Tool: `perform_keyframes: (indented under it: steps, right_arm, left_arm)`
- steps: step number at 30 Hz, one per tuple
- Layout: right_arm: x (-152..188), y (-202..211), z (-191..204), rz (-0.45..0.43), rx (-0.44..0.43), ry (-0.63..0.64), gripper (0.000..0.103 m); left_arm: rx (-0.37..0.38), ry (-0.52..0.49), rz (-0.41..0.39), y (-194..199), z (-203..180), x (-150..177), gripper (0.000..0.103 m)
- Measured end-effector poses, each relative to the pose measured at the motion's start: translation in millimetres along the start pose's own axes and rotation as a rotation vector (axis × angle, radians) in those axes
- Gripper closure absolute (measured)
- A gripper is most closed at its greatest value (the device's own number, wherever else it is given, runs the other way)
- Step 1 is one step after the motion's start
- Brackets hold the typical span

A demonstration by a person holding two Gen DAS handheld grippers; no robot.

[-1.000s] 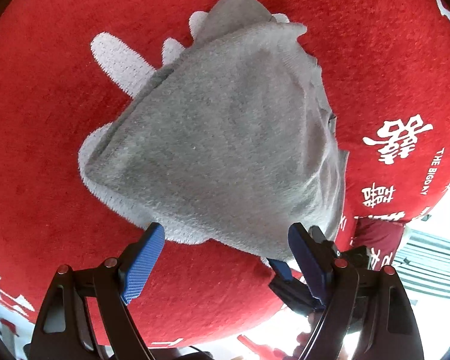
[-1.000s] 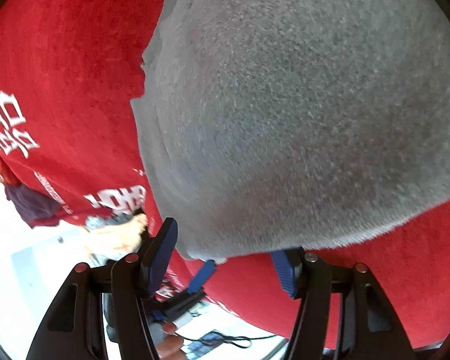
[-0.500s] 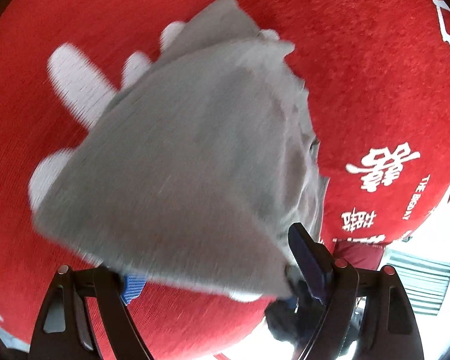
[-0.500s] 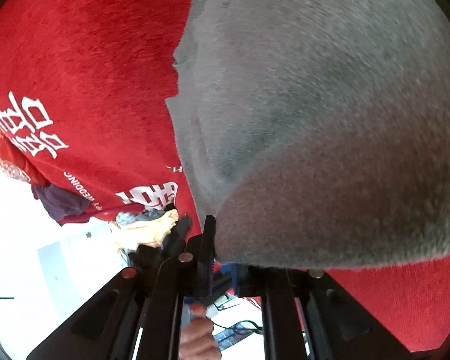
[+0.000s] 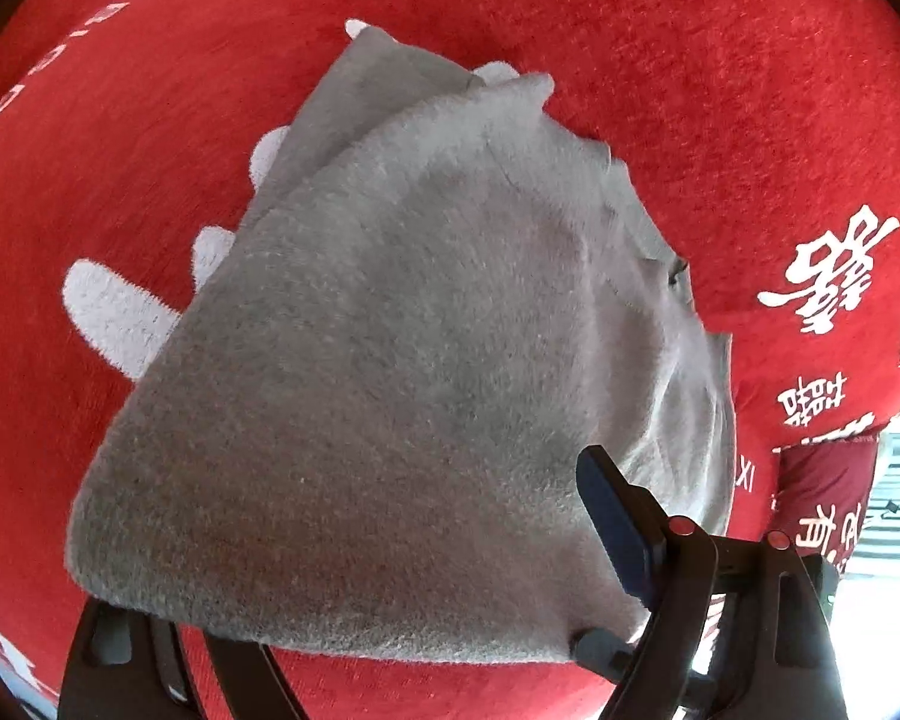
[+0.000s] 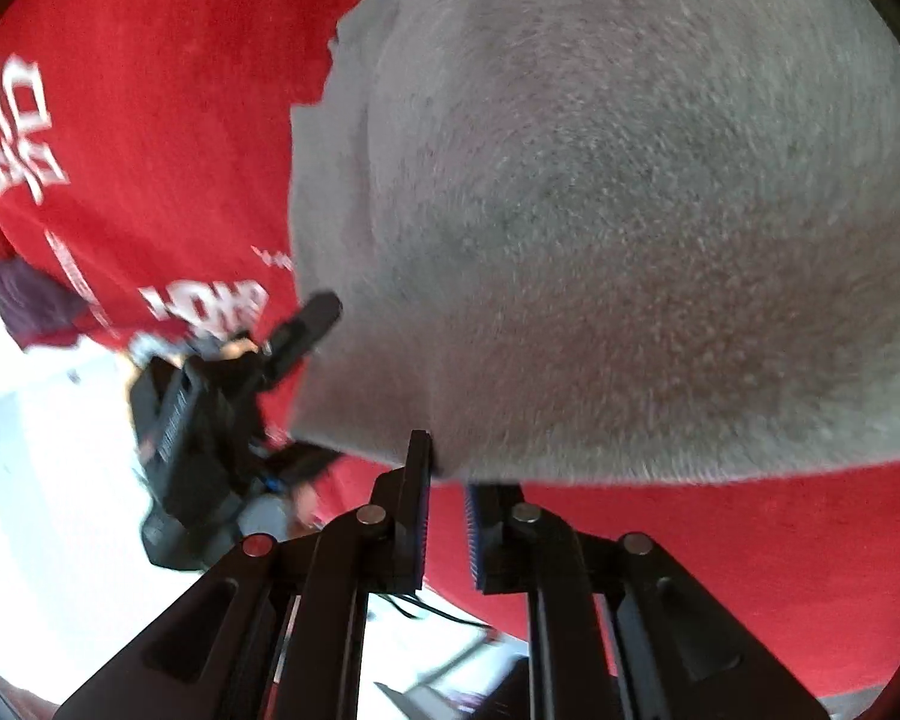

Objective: Fold small clothes

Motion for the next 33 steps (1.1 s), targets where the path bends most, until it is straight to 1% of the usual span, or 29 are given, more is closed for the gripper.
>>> perform_keyframes:
  steps: [1, 2, 3, 4, 5, 7, 9, 10, 11, 12, 15, 17, 19, 21, 22, 24, 25, 26, 27, 28, 29, 30, 32, 33]
  right_arm:
    - [2, 2, 2, 0.012, 0.038, 0.028, 0.089]
    - [4, 5, 3, 0.017, 0.069, 0.052, 0.089]
    - [5, 7, 5, 0.021, 0.101, 0.078, 0.089]
    - [6, 9, 6, 0.024, 0.127, 0.099, 0.089]
    - [7, 12, 7, 0.026, 0.156, 0.122, 0.088]
    - [8, 17, 8, 0.028, 0.190, 0.150, 0.086]
    - [9, 19, 9, 0.030, 0.213, 0.167, 0.080]
    - [9, 20, 10, 0.029, 0.225, 0.174, 0.074]
    - [8, 21, 10, 0.027, 0.230, 0.176, 0.070]
    - [8, 22, 11, 0.025, 0.232, 0.178, 0.063]
    - [7, 25, 13, 0.015, 0.232, 0.191, 0.062]
    - [6, 29, 16, 0.007, 0.237, 0.203, 0.062]
    - [4, 36, 18, -0.002, 0.252, 0.217, 0.062]
    - [0, 47, 19, -0.014, 0.269, 0.232, 0.062]
    - [-4, 49, 23, -0.022, 0.278, 0.237, 0.061]
    - [-15, 60, 28, -0.041, 0.295, 0.251, 0.060]
    - [-19, 63, 31, -0.047, 0.302, 0.257, 0.056]
    - [-26, 68, 34, -0.053, 0.312, 0.267, 0.050]
    - [-33, 71, 39, -0.057, 0.323, 0.276, 0.049]
    - [-40, 71, 44, -0.058, 0.335, 0.287, 0.046]
    - [-51, 72, 51, -0.053, 0.357, 0.301, 0.043]
    - [-57, 72, 55, -0.048, 0.369, 0.309, 0.042]
    - [-74, 67, 69, -0.025, 0.395, 0.332, 0.042]
    - [-83, 62, 78, -0.009, 0.403, 0.344, 0.038]
  left_arm:
    - [0.006, 0.004, 0.007, -1, 1, -1, 0.015]
    - [0.029, 0.004, 0.014, -1, -1, -2, 0.009]
    - [0.048, 0.002, 0.026, -2, -2, -3, 0.007]
    - [0.052, 0.002, 0.036, -2, -2, -3, 0.006]
    - [0.062, -0.004, 0.050, -4, -4, -4, 0.002]
    - [0.051, -0.010, 0.073, -6, -5, -4, 0.001]
    - [0.027, -0.023, 0.089, -8, -7, -3, 0.001]
    - [0.015, -0.036, 0.096, -9, -8, -3, 0.001]
    - [-0.002, -0.058, 0.106, -10, -10, -1, 0.001]
    - [-0.013, -0.071, 0.113, -12, -12, -1, 0.001]
    - [-0.053, -0.116, 0.174, -17, -17, 1, 0.001]
    - [-0.050, -0.118, 0.204, -18, -17, 0, 0.001]
    - [-0.032, -0.083, 0.185, -13, -15, -3, 0.003]
    - [-0.047, -0.049, 0.124, -4, -10, -7, 0.023]
    - [-0.062, -0.042, 0.099, 0, -7, -8, 0.029]
    - [-0.106, -0.053, 0.051, 7, -3, -8, 0.050]
    - [-0.135, -0.069, 0.033, 9, -2, -7, 0.057]
    - [-0.169, -0.092, 0.016, 11, 0, -7, 0.071]
    - [-0.214, -0.119, 0.001, 12, 1, -7, 0.078]
    - [-0.233, -0.137, -0.008, 13, 1, -7, 0.080]
    - [-0.246, -0.158, -0.023, 14, -1, -7, 0.085]
    - [-0.275, -0.194, -0.050, 17, -4, -6, 0.087]
    - [-0.352, -0.287, -0.097, 19, -13, -4, 0.090]
    - [-0.411, -0.363, -0.128, 22, -19, -1, 0.091]
Point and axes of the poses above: each gripper's, at about its wrist camera, not at the fingertips, and y roughly against the way its jaws point, z to its left, x to its underside, the point moved 9 cm from there along -y, roughly the way its jaws point, and after that the axes turned 11 degrees about z, right-handed, at the moved point
